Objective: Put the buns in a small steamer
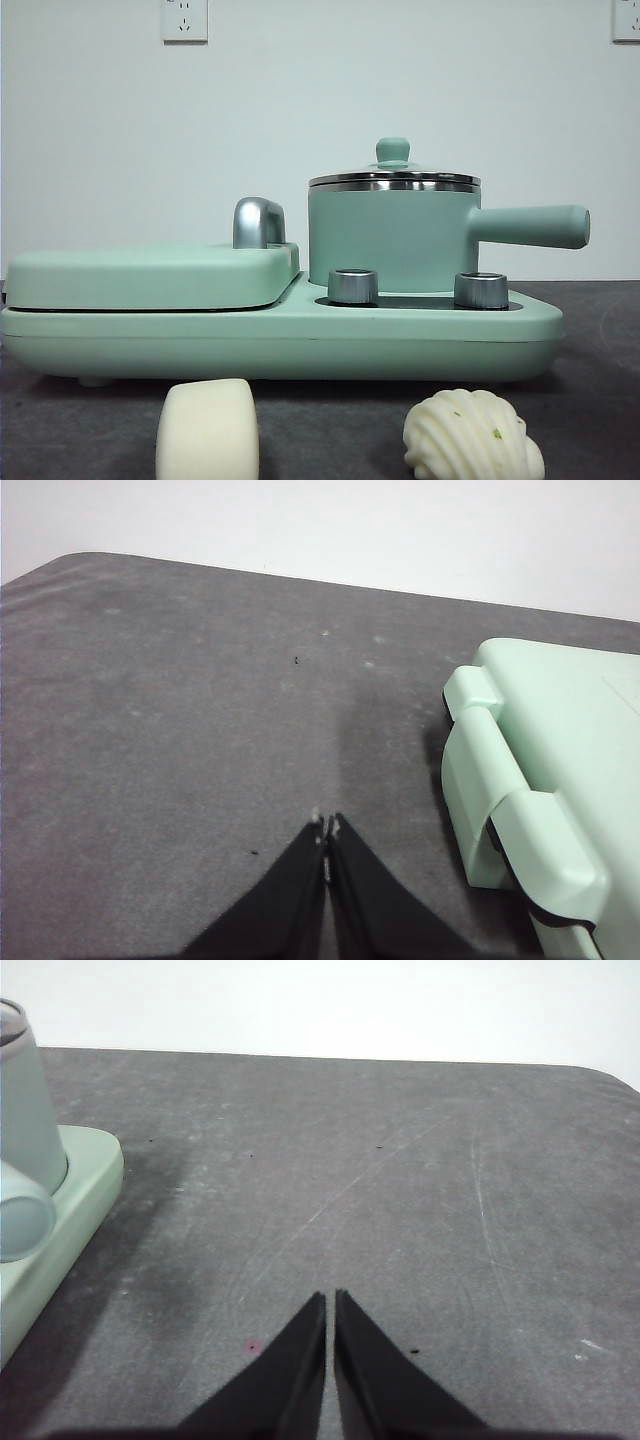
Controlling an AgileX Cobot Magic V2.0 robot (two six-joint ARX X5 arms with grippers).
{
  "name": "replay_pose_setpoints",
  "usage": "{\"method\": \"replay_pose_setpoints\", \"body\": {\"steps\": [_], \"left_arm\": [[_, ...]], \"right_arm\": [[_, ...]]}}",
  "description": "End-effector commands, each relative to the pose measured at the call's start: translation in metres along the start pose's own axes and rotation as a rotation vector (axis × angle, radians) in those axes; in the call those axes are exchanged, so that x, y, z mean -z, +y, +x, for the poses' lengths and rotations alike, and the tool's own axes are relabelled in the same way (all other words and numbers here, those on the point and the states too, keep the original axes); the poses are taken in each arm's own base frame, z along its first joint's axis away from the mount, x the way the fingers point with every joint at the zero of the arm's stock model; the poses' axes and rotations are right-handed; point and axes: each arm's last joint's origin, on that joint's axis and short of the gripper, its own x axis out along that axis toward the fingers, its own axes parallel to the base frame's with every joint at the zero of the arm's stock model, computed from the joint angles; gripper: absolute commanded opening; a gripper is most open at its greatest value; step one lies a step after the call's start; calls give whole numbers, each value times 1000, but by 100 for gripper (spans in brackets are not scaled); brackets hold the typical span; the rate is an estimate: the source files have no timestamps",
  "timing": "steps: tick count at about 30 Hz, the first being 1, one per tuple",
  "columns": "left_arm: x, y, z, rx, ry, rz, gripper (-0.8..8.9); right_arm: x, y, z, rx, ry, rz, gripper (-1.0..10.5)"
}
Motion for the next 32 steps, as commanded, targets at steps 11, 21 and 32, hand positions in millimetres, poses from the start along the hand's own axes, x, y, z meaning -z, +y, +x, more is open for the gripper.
{"method": "replay_pose_setpoints", "body": {"steps": [11, 21, 32], "left_arm": [[-1, -4, 0, 62, 32, -78, 8], [-53, -20, -6, 199, 115, -206, 8], [-132, -46, 10, 465, 328, -106, 7]], "right_arm": [[-6, 5, -1, -165, -49, 165, 12], [-63, 7, -29, -275, -72, 315, 12], [-149, 15, -59, -512, 67, 285, 12]]}}
